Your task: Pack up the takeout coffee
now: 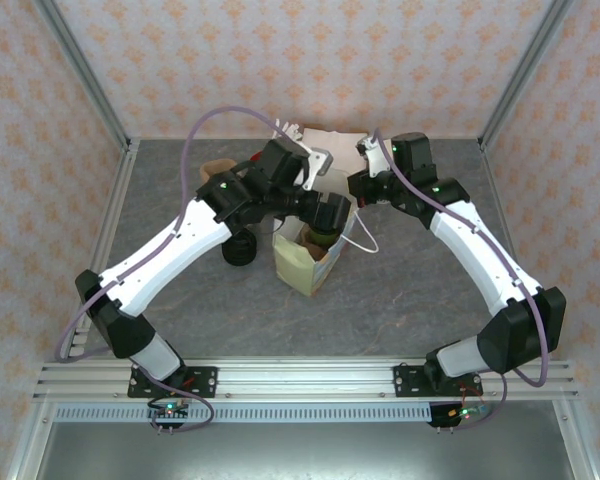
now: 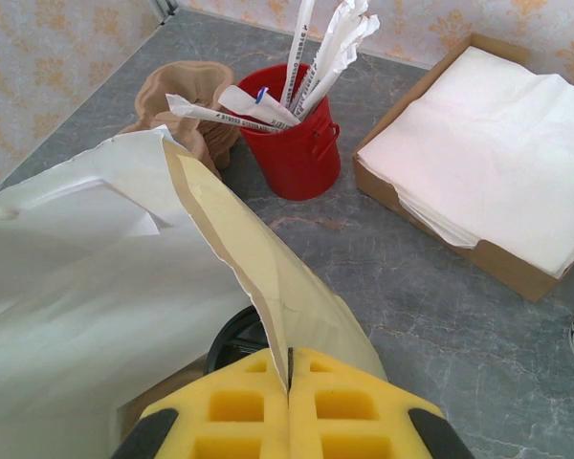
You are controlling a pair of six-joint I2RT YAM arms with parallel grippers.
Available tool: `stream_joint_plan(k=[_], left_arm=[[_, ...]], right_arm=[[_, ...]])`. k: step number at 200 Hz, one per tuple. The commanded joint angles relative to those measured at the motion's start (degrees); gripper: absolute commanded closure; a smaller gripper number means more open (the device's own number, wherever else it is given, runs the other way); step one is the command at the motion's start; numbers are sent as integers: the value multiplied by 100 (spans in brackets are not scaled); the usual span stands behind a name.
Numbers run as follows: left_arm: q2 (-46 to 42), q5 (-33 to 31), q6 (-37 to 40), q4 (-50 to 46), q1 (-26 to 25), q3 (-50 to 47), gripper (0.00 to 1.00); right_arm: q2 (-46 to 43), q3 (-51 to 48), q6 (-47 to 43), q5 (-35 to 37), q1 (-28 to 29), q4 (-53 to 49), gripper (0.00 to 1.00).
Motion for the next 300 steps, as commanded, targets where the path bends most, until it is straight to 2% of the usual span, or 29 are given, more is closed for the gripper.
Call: stream_joint_plan(k=[1, 27, 49, 84, 112, 147, 190, 244, 300], left_arm=[[-162, 45, -36, -162, -39, 537, 4], [-107, -468, -17, -349, -23, 1207, 5], [-173, -1239, -108, -444, 77, 1602, 5], [-470, -2806, -548, -707, 402, 1627, 6], [-705, -3367, -905, -825, 731, 1269, 7], [-925, -3175, -1212, -714, 1050, 550, 7], [-963, -2870, -1327, -527, 1133, -41, 8], [-720, -2767, -1321, -531, 1182, -2, 9], [-222, -2735, -1313, -729, 1369, 406, 9]], right_arm=[[5, 242, -234, -164, -37, -73, 100], [-72, 239, -279, -359, -32, -49, 100], [-238, 182, -381, -420, -25, 5, 100], [-464, 184, -693, -590, 28, -202, 100], [-595, 196, -878, -563, 195, -293, 100], [-689, 160, -915, -569, 391, -299, 100], [-773, 84, -911, -489, 607, -250, 100], [-606, 166, -903, -461, 613, -222, 100], [8, 444, -592, -978, 448, -213, 100]])
